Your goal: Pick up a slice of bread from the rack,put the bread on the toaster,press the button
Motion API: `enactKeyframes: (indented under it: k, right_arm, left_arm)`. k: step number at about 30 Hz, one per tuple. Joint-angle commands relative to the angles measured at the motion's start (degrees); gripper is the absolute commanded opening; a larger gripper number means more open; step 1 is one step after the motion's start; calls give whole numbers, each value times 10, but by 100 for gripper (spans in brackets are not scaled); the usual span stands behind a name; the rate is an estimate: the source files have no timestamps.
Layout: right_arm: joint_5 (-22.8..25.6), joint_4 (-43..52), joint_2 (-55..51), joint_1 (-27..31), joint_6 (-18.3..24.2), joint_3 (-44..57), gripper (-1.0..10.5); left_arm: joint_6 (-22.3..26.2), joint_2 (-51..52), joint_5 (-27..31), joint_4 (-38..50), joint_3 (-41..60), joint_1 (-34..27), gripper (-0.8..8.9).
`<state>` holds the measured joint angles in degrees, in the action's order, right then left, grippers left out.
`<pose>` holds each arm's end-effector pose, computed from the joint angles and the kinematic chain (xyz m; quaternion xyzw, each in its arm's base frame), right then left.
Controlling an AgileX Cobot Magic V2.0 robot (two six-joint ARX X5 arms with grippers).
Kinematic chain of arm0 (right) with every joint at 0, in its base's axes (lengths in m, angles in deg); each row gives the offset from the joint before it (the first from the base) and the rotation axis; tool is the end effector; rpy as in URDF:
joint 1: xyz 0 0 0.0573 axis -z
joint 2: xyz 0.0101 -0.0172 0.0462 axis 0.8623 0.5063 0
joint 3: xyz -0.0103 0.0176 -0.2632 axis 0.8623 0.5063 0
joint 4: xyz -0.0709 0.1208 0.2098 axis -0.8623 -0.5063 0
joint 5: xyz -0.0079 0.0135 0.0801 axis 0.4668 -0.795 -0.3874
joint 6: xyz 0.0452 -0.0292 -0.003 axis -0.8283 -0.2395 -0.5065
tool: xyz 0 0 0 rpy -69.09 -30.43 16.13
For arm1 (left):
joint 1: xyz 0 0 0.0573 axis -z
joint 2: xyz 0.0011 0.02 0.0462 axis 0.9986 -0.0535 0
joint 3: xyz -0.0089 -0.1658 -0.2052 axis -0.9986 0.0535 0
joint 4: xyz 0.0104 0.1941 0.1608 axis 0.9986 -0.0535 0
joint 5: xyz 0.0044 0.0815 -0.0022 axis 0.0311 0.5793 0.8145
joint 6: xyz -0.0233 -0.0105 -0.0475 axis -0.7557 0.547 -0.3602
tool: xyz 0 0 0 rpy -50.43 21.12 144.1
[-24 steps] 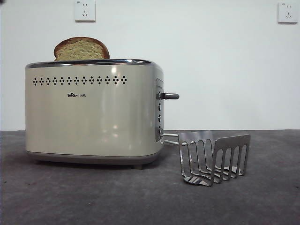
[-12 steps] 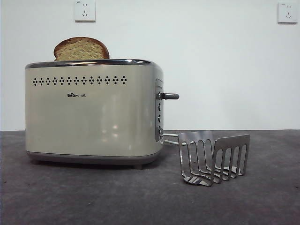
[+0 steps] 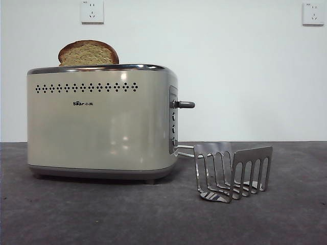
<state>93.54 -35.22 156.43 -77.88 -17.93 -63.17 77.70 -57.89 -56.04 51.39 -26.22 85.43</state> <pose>0.1901 0.0447 0.4010 -0.1448 0.4345 -0.1858 0.8693 0.1009 0.0004 0.1437 -0.0235 0.1372 -0.0229 0.9900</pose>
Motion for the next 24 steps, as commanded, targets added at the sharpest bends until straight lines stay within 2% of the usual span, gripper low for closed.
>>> enactKeyframes:
  k: [1,8,12,24]
  right_arm:
    - [0,-12,2,0,2,1,0]
    - [0,-12,2,0,2,1,0]
    - [0,-12,2,0,2,1,0]
    - [1,-12,2,0,2,1,0]
  left_arm:
    - [16,13,12,0,6,-2,-3]
    - [39,40,14,-1,6,-2,-3]
    - [30,68,11,4,6,-2,-3]
    - [30,57,10,18,6,-2,-3]
